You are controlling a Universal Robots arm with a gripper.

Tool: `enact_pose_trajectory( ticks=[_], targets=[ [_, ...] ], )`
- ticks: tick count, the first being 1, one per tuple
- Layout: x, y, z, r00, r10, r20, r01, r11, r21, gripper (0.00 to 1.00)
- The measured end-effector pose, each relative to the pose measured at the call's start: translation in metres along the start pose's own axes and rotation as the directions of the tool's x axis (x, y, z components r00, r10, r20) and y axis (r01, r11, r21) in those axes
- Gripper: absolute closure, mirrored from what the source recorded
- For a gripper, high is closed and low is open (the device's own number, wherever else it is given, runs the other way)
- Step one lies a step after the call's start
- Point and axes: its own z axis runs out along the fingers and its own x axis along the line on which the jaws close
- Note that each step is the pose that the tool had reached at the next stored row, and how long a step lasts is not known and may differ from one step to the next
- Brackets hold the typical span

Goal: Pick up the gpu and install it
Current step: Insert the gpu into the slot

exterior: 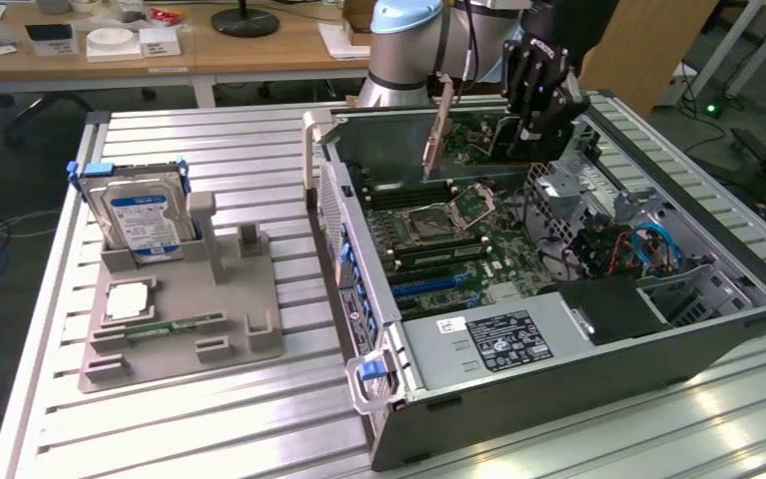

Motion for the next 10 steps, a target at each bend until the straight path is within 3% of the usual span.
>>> enact_pose_trajectory(
  ticks=[4,8,10],
  targets=[
    [0.0,-0.0001,0.0043,1.0,-0.008,0.0,0.008,1.0,0.0041,0.73],
    [0.0,0.0004,0.0081,0.9999,-0.014,0.0011,0.013,0.9997,0.0224,0.73],
    [0.0,0.0023,0.0115,0.9999,-0.016,0.0013,0.016,0.9995,0.0275,0.73]
  ],
)
